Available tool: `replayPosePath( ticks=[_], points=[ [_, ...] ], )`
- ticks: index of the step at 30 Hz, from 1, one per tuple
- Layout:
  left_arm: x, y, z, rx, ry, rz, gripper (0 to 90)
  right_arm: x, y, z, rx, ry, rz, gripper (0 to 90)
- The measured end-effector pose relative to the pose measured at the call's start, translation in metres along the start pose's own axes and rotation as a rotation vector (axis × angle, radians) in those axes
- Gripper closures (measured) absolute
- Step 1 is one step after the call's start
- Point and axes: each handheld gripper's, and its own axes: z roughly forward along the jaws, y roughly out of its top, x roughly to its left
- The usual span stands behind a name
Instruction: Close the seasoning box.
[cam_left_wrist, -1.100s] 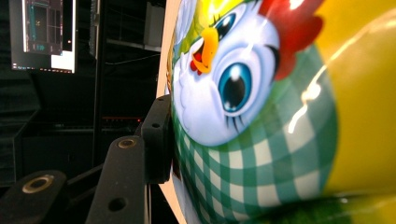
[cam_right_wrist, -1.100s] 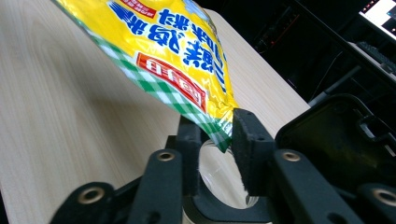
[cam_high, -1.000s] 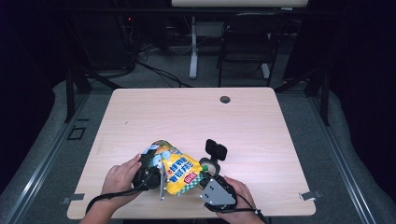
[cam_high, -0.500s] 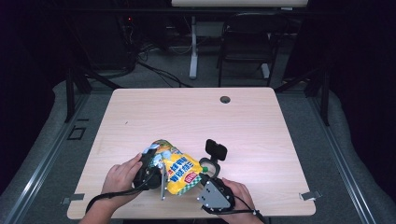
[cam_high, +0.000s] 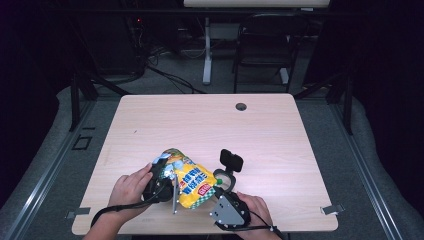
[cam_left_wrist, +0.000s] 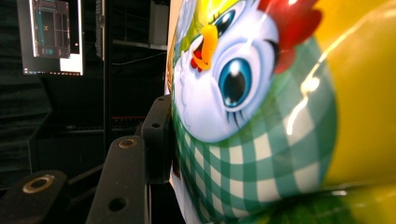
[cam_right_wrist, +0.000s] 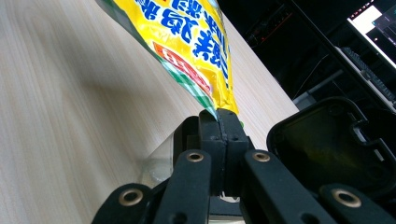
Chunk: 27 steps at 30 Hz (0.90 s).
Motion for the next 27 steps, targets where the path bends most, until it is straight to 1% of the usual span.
replayPosePath(
  ticks=[3, 4, 5, 7, 11, 12, 14, 17, 18, 20, 21, 23, 24, 27],
  points=[
    [0.001, 0.000, 0.000, 0.000, 0.001, 0.007, 55.3, 0.000, 0.000, 0.000, -0.001, -0.002, 0.000, 90.0],
    [0.002, 0.000, 0.000, 0.003, 0.004, 0.018, 55.3, 0.001, 0.000, 0.000, -0.002, -0.007, -0.002, 90.0],
    [0.002, 0.000, 0.000, 0.003, 0.004, 0.018, 55.3, 0.001, 0.000, 0.000, -0.002, -0.007, -0.002, 90.0],
    [0.003, 0.001, -0.001, 0.007, 0.010, 0.032, 55.3, 0.001, -0.001, 0.001, -0.011, -0.005, 0.012, 90.0],
    [0.005, 0.002, -0.001, 0.011, 0.014, 0.053, 55.3, 0.001, -0.001, 0.001, -0.004, -0.002, 0.015, 90.0],
    [0.006, 0.003, -0.002, 0.013, 0.022, 0.060, 55.3, 0.001, -0.002, 0.002, -0.003, -0.003, 0.016, 90.0],
    [0.006, 0.003, -0.002, 0.021, 0.014, 0.065, 55.4, 0.001, -0.002, 0.002, -0.001, 0.002, 0.019, 90.0],
    [0.006, 0.003, -0.002, 0.017, 0.017, 0.066, 55.4, 0.001, -0.003, 0.003, -0.007, 0.003, 0.022, 90.0],
    [0.007, 0.004, -0.002, 0.014, 0.026, 0.076, 55.4, 0.001, -0.003, 0.003, -0.007, 0.004, 0.024, 90.0],
    [0.008, 0.004, -0.002, 0.017, 0.027, 0.080, 55.4, 0.001, -0.003, 0.004, -0.006, 0.004, 0.025, 90.0],
    [0.009, 0.005, -0.002, 0.026, 0.028, 0.093, 55.4, 0.001, -0.003, 0.004, -0.005, 0.004, 0.025, 90.0],
    [0.009, 0.005, -0.002, 0.027, 0.022, 0.093, 55.4, 0.001, -0.003, 0.004, -0.002, 0.004, 0.024, 90.0],
    [0.010, 0.006, -0.003, 0.029, 0.030, 0.101, 55.4, 0.000, -0.004, 0.004, -0.005, 0.004, 0.030, 90.0],
    [0.011, 0.006, -0.003, 0.031, 0.029, 0.106, 55.5, 0.000, -0.004, 0.004, -0.004, 0.004, 0.033, 90.0]
  ],
)
